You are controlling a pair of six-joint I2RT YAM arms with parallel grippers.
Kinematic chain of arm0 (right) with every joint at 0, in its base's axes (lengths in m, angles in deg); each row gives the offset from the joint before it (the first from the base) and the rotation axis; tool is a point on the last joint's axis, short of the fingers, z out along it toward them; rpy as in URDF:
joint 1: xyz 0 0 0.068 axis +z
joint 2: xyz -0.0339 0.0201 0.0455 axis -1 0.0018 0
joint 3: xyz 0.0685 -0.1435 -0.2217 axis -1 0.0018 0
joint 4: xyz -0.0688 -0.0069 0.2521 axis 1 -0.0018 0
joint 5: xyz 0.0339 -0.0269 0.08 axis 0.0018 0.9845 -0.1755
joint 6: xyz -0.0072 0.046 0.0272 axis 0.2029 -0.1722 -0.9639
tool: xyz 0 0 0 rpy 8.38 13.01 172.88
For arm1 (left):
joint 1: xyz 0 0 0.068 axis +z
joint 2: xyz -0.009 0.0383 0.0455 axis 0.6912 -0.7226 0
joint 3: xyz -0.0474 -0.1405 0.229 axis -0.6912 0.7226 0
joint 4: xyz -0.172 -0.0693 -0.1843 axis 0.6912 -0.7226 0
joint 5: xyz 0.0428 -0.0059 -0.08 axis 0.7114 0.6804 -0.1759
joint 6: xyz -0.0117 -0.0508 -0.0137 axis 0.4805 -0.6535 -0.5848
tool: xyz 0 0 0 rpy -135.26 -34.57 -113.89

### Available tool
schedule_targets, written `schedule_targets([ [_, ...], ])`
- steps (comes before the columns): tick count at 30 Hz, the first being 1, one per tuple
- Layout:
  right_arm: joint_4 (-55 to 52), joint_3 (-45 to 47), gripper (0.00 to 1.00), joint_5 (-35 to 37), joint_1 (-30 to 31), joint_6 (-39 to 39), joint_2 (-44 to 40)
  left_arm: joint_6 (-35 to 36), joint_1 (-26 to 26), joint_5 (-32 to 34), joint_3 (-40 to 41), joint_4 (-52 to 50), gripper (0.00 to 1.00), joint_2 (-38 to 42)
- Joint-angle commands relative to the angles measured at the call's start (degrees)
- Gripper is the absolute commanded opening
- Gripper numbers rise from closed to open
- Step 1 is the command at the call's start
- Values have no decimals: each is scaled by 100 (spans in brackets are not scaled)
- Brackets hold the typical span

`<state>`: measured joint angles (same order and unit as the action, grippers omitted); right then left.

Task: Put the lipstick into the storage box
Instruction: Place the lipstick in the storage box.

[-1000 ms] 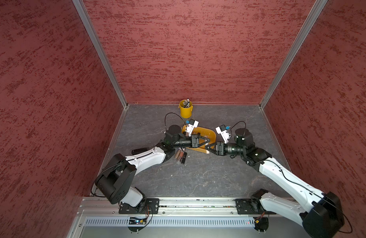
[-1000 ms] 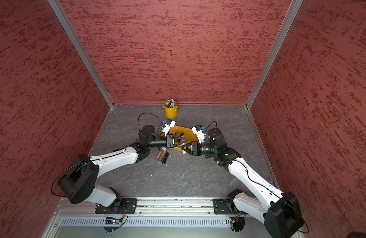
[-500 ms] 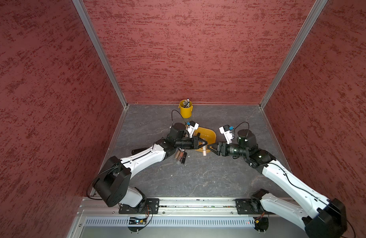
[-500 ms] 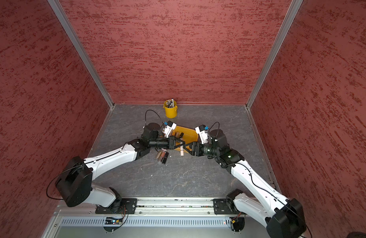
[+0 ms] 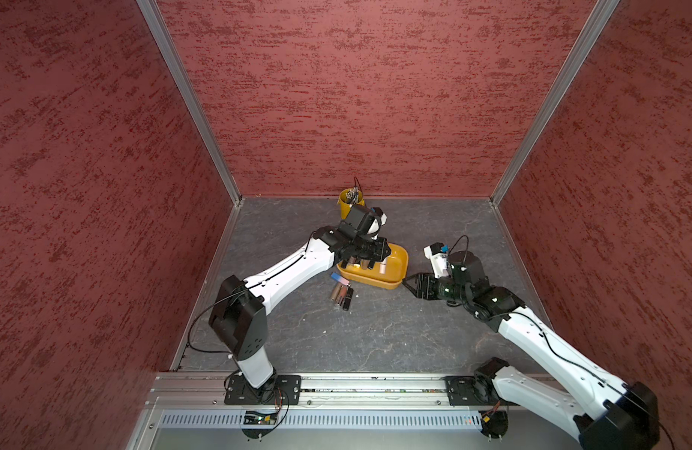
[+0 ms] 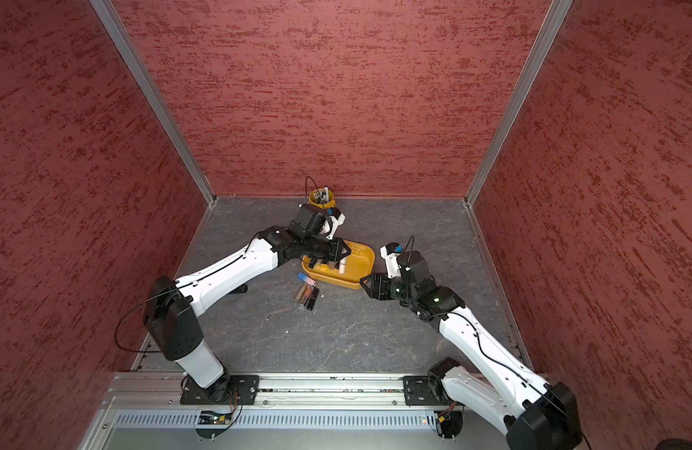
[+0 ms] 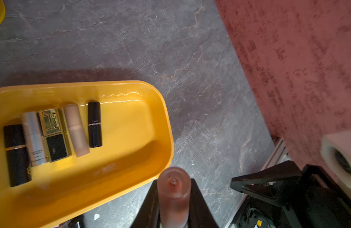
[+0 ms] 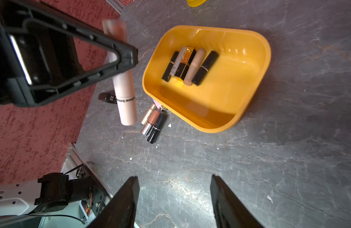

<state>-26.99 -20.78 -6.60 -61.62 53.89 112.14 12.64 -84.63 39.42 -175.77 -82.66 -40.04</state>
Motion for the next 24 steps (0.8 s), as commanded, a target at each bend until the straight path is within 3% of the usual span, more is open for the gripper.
schedule_targets([
  [1,-69,94,62,306,-37,264,-156,628,-53,331,-686,-931,14,-528],
  [7,375,522,63,481,-29,509,-628,938,-86,498,-1744,-1437,14,-1345],
  [14,900,1054,64,576,-25,794,-1207,1079,-91,533,-2360,-1640,14,-2044],
  [24,1065,1091,64,420,-29,1004,-838,1190,-42,534,-2784,-1640,14,-2786],
])
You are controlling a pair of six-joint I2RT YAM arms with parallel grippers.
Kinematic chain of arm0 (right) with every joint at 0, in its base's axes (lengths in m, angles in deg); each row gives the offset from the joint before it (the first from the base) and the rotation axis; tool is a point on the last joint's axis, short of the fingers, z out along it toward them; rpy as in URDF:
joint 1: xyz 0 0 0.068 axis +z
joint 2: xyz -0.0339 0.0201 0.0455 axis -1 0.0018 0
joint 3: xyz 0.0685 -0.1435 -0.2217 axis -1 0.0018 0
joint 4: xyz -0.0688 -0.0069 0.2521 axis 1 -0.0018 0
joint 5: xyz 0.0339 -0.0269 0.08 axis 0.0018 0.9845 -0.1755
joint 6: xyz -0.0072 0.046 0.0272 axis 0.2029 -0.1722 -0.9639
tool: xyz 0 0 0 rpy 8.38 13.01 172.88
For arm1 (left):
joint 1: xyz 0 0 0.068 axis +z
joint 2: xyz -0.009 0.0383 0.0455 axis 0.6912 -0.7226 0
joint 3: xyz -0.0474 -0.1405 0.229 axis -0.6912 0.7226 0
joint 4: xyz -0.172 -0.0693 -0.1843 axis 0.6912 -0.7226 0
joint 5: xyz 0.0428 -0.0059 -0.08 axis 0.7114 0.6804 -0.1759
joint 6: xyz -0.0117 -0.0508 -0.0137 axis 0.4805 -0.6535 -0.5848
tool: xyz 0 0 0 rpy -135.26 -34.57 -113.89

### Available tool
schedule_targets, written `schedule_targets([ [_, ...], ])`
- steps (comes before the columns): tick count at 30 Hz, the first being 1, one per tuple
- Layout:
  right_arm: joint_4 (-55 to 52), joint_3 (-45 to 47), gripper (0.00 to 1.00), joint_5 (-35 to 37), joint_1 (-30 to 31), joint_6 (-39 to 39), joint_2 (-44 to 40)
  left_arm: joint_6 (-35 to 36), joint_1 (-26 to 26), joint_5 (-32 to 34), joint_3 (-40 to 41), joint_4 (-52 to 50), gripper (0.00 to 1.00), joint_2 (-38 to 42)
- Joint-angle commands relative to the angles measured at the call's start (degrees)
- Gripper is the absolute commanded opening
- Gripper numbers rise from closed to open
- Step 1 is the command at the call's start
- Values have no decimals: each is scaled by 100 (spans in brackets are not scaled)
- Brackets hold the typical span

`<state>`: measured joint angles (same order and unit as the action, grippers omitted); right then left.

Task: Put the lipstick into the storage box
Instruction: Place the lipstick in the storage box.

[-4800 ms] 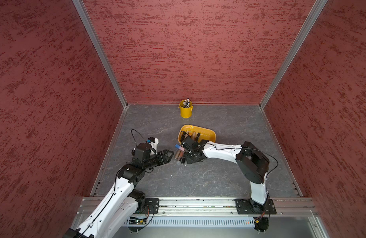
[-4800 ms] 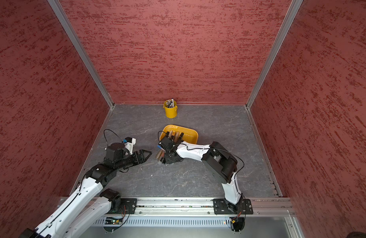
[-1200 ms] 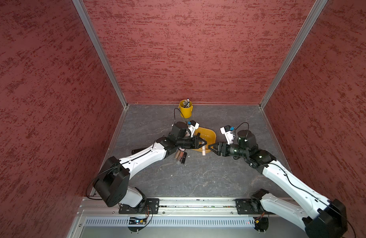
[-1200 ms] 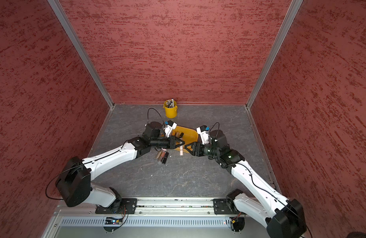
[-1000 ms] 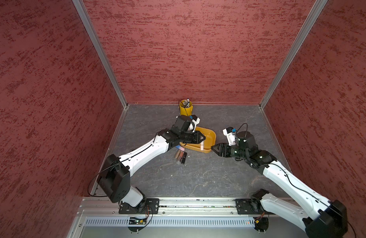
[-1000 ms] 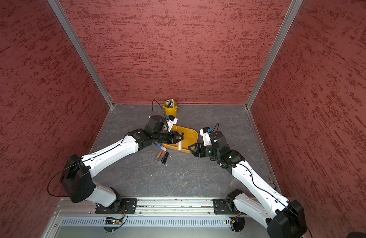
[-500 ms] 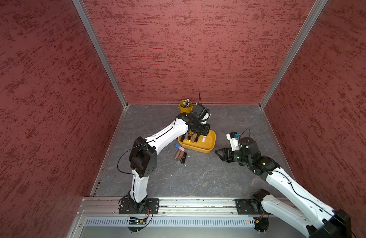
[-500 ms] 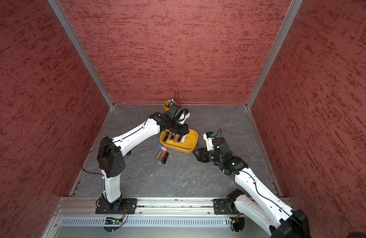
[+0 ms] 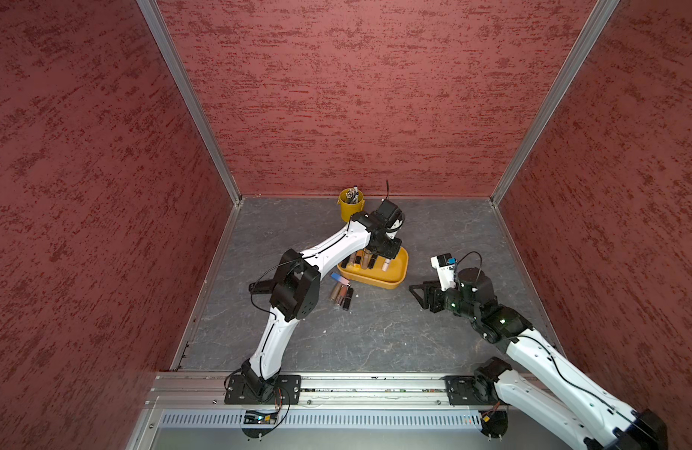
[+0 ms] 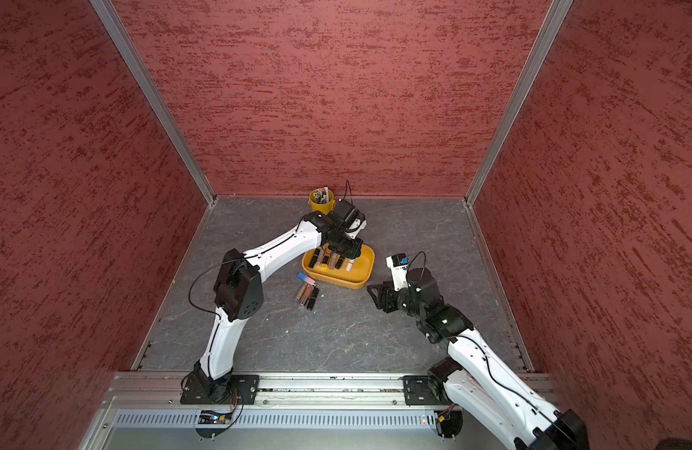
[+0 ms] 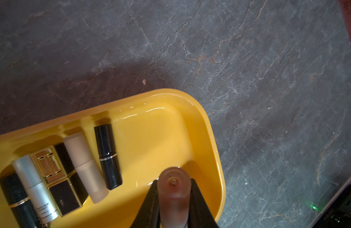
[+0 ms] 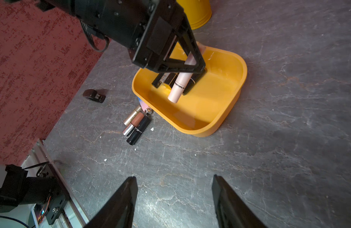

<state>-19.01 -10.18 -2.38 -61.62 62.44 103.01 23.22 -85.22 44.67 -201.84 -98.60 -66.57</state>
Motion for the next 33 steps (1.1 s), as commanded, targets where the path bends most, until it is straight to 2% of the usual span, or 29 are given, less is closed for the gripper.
schedule_targets([
  [1,308,22,64,-21,-26,164,148,140,19,18,-204,-46,14,-181],
  [33,824,-343,65,-274,-23,316,1430,471,392,482,-743,-29,15,-1329],
])
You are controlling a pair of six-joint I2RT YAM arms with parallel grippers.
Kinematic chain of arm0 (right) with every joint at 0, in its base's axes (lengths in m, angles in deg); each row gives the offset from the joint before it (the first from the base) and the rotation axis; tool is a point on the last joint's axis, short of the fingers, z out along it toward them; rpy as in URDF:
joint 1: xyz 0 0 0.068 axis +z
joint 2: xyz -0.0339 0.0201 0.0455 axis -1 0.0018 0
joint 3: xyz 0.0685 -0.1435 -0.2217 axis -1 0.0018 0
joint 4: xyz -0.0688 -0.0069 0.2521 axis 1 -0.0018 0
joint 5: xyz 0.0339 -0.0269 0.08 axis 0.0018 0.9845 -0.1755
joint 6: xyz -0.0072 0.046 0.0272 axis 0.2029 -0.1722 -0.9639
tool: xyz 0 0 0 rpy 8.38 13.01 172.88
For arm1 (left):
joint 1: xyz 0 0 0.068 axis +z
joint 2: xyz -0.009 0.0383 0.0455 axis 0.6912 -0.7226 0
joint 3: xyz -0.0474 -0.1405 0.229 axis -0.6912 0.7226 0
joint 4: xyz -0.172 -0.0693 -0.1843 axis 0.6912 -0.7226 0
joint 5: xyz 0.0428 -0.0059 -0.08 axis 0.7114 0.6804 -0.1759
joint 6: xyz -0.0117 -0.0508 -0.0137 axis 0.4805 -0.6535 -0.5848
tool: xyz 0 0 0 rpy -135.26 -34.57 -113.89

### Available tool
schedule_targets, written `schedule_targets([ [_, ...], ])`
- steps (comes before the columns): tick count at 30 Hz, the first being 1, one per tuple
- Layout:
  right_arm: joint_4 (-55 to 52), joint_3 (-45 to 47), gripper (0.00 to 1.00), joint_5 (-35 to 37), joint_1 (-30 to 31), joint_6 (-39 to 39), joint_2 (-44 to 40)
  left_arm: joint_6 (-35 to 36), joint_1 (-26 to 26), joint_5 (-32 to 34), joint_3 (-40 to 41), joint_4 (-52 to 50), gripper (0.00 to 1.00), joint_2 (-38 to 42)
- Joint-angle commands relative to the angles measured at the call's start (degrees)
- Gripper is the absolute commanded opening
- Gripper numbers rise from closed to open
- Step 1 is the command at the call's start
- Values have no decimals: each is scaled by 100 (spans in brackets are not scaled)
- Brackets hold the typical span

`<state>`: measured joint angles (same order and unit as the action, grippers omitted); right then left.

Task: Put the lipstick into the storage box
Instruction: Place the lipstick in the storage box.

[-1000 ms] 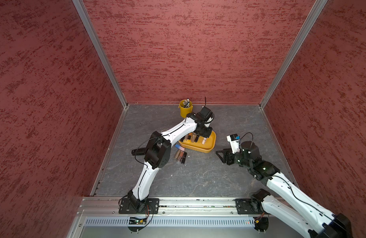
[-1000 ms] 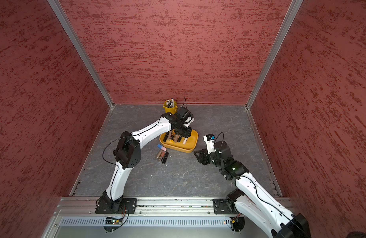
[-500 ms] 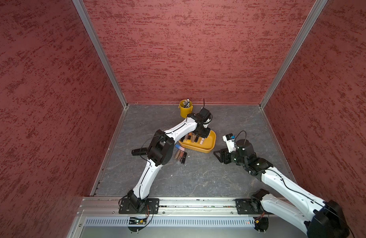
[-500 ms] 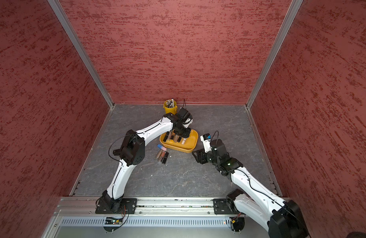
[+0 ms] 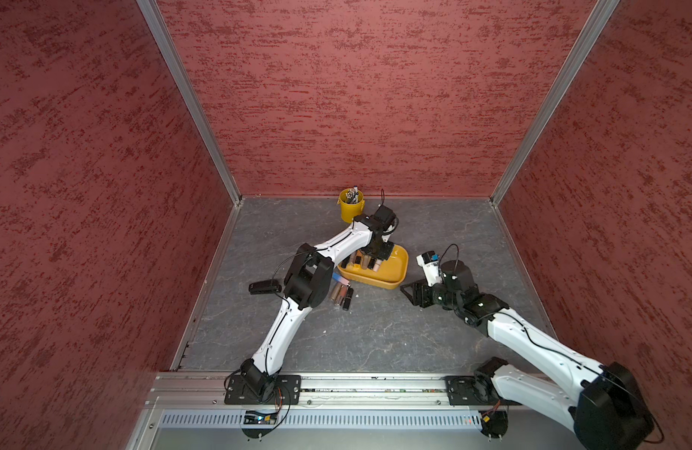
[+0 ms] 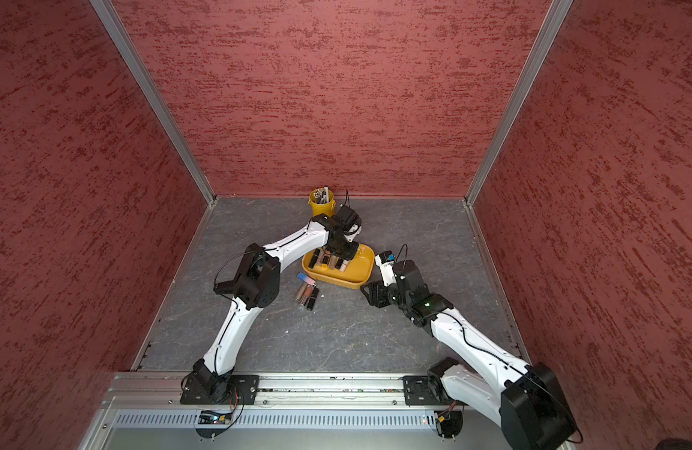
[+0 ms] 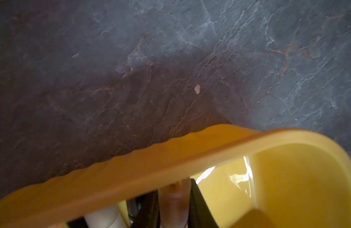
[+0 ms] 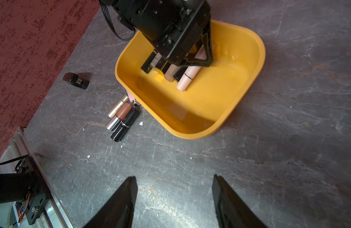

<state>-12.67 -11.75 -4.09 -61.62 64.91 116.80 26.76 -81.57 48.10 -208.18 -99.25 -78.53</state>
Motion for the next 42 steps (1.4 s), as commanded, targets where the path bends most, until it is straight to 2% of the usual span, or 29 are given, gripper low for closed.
schedule_targets([
  [1,204,-190,65,-114,-28,66,85,126,30,181,-107,37,16,-155],
  [6,252,-207,65,-126,-24,42,189,154,33,263,-108,46,22,-225],
  [11,279,-242,65,-148,-25,27,262,163,34,320,-116,88,33,-228],
  [21,255,-267,65,-168,-24,-18,233,119,25,276,-138,81,34,-121],
  [29,165,-371,64,-209,-24,-123,86,-25,-100,150,-58,116,36,548],
  [33,82,-417,63,-310,-24,-294,60,-230,-127,6,570,475,38,1256],
  [42,-281,-737,60,-812,53,-835,448,-844,-66,-198,2812,1444,43,3203],
])
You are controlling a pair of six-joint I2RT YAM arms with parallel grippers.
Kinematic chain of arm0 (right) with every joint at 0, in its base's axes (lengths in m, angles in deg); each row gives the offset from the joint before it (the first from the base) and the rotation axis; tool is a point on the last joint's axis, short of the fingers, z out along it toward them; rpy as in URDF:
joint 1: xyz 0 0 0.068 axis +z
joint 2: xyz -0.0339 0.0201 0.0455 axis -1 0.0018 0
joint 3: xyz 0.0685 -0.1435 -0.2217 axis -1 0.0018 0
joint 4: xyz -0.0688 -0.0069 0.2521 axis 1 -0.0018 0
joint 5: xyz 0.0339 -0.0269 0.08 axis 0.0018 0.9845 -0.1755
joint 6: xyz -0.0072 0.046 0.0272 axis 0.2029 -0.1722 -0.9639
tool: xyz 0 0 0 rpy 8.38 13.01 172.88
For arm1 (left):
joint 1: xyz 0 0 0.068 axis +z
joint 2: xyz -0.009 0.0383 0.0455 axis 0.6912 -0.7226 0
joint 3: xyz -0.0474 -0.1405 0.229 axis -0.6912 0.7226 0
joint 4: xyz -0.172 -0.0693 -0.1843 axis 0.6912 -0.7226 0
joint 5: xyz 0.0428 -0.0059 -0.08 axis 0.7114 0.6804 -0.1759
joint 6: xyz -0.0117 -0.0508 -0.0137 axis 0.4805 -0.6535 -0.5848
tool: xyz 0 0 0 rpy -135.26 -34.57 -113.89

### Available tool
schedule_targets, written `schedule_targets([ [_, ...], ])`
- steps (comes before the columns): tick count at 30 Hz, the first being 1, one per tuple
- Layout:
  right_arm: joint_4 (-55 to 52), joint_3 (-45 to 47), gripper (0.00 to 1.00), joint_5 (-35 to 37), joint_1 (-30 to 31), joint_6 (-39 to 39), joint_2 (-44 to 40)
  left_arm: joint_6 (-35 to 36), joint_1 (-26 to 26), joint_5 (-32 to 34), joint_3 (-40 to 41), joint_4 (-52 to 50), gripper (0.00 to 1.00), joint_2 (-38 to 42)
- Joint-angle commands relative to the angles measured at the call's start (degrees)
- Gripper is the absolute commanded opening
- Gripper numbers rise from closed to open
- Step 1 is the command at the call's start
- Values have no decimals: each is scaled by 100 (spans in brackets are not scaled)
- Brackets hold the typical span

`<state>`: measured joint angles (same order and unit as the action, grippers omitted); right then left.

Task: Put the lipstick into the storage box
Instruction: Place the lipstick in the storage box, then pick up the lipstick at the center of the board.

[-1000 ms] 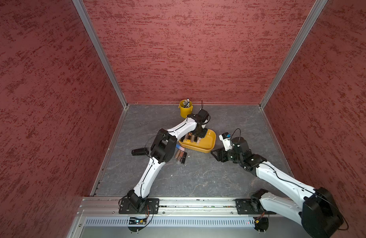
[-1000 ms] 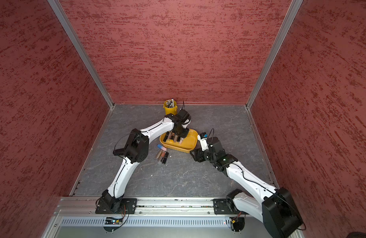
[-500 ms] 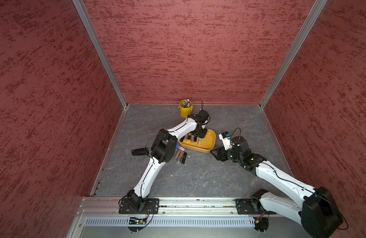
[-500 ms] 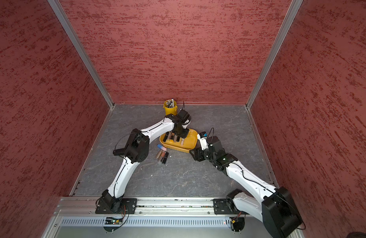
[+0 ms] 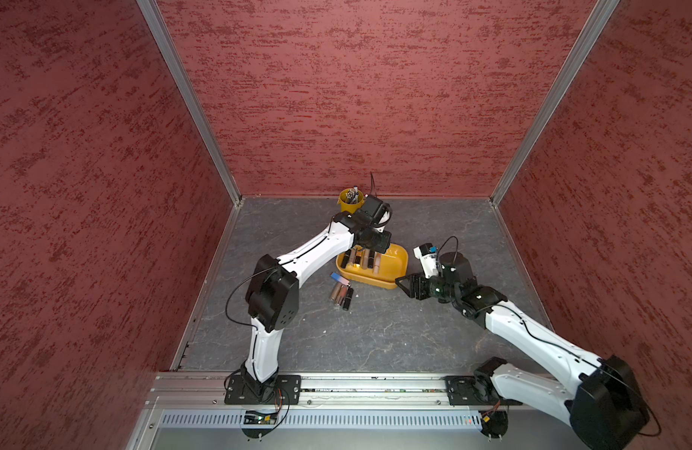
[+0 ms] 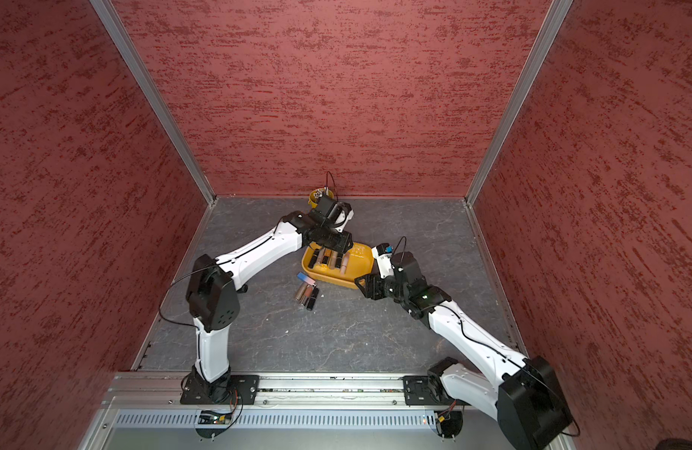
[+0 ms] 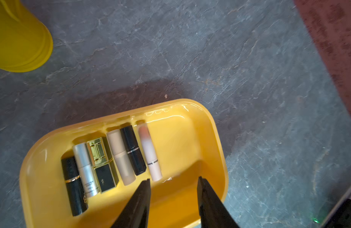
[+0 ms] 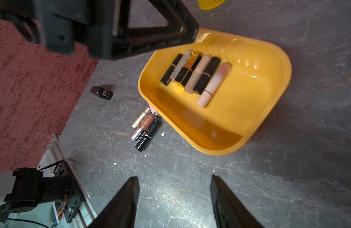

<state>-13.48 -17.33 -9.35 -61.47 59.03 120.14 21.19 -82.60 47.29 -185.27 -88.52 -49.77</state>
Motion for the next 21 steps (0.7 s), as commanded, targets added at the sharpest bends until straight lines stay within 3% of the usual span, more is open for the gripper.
schedule_targets([
  [1,-211,-215,60,-327,65,-300,167,-356,45,-112,798,447,43,542],
  [14,-693,-799,60,-258,576,-646,960,-1262,-20,-23,3613,601,46,2826],
  [21,-780,-909,60,-264,654,-781,1135,-1790,-487,358,4489,637,46,3264],
])
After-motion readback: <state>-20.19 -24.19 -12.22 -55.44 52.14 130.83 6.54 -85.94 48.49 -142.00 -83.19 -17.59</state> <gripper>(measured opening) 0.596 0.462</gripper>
